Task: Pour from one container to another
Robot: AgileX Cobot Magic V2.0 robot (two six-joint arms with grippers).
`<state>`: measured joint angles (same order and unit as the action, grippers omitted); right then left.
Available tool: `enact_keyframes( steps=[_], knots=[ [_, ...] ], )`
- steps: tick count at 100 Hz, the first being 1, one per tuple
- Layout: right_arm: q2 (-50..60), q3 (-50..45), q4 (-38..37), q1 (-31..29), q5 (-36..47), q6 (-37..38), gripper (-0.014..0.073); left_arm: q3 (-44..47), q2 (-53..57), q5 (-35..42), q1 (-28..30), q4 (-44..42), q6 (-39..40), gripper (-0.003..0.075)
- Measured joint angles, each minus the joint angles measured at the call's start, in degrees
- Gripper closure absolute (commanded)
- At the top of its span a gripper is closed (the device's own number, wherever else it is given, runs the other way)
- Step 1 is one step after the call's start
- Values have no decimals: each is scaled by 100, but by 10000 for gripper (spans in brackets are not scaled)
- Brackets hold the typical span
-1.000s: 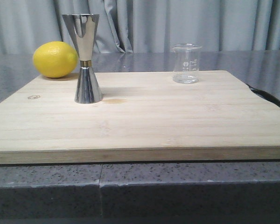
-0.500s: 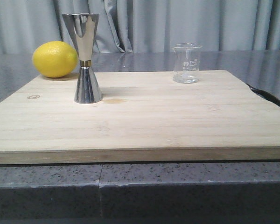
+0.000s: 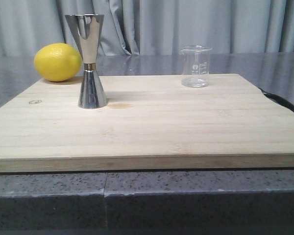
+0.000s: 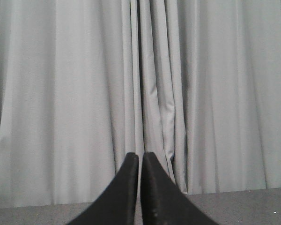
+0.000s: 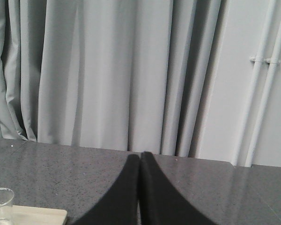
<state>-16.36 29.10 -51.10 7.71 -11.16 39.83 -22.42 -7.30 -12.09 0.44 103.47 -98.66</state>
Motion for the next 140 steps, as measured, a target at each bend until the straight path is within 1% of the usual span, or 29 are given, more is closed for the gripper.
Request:
enact_keyframes(
  steps=[9, 16, 19, 24, 29, 36, 37, 41, 42, 43, 44, 45, 46, 47, 48, 50, 51, 52, 55, 57, 58, 65, 70, 79, 86, 93, 105, 119, 140],
  knots=[
    [0, 0, 0, 0, 0, 0, 666, 0, 16, 0, 0, -130, 0, 739],
    [0, 0, 0, 0, 0, 0, 666, 0, 80, -130, 0, -676, 125, 739],
    [0, 0, 0, 0, 0, 0, 666, 0, 115, -216, 0, -1072, 228, 739],
    [0, 0, 0, 0, 0, 0, 666, 0, 177, -364, 0, -1661, 594, 739],
    [0, 0, 0, 0, 0, 0, 666, 0, 260, -454, 0, -2348, 1250, 739],
    [0, 0, 0, 0, 0, 0, 666, 36, 367, -482, 0, -3612, 2591, 739],
    [0, 0, 0, 0, 0, 0, 666, 50, 369, -494, 0, -3753, 2901, 739],
    [0, 0, 0, 0, 0, 0, 666, 83, 430, -528, 0, -4686, 3731, 739],
    [0, 0, 0, 0, 0, 0, 666, 113, 428, -537, 0, -5014, 4076, 739],
    [0, 0, 0, 0, 0, 0, 666, 125, 447, -552, 0, -5179, 4259, 739],
    [0, 0, 0, 0, 0, 0, 666, 149, 461, -553, 0, -5341, 4625, 739],
    [0, 0, 0, 0, 0, 0, 666, 163, 459, -568, 0, -5676, 4804, 739],
    [0, 0, 0, 0, 0, 0, 666, 176, 477, -588, 0, -5843, 5183, 739],
    [0, 0, 0, 0, 0, 0, 666, 205, 477, -596, 0, -6178, 5368, 739],
    [0, 0, 0, 0, 0, 0, 666, 221, 493, -609, 0, -6345, 5743, 739],
    [0, 0, 0, 0, 0, 0, 666, 270, 511, -637, 0, -6843, 6124, 739],
    [0, 0, 0, 0, 0, 0, 666, 303, 507, -640, 0, -7161, 6498, 739],
    [0, 0, 0, 0, 0, 0, 666, 321, 517, -655, 0, -7321, 6679, 739],
    [0, 0, 0, 0, 0, 0, 666, 397, 531, -671, 0, -7920, 7571, 739],
    [0, 0, 0, 0, 0, 0, 666, 459, 547, -682, 0, -8337, 7897, 739],
    [0, 0, 0, 0, 0, 4, 666, 501, 560, -682, 0, -8589, 8213, 739],
    [0, 0, 0, 0, 0, 4, 666, 742, 619, -618, 0, -9558, 9464, 739],
    [0, 0, 0, 0, 0, 4, 666, 938, 692, -456, 0, -9923, 9969, 739],
    [0, 0, 0, 0, 0, 4, 666, 1330, 752, 108, 0, -10177, 10383, 739],
    [3, 0, 0, 0, 0, 4, 666, 1623, 752, 510, 0, -10247, 10500, 739],
    [3, 0, 0, 0, 0, 4, 666, 1856, 752, 737, 0, -10275, 10540, 739],
    [3, 0, 0, 0, 0, 4, 666, 2091, 752, 823, -55, -10282, 10604, 739],
    [3, 0, 0, 0, 0, 4, 666, 2242, 752, 921, -279, -10294, 10616, 739],
    [3, 0, 0, 0, 0, 4, 666, 2259, 752, 1176, -364, -10245, 10641, 739]
  ],
)
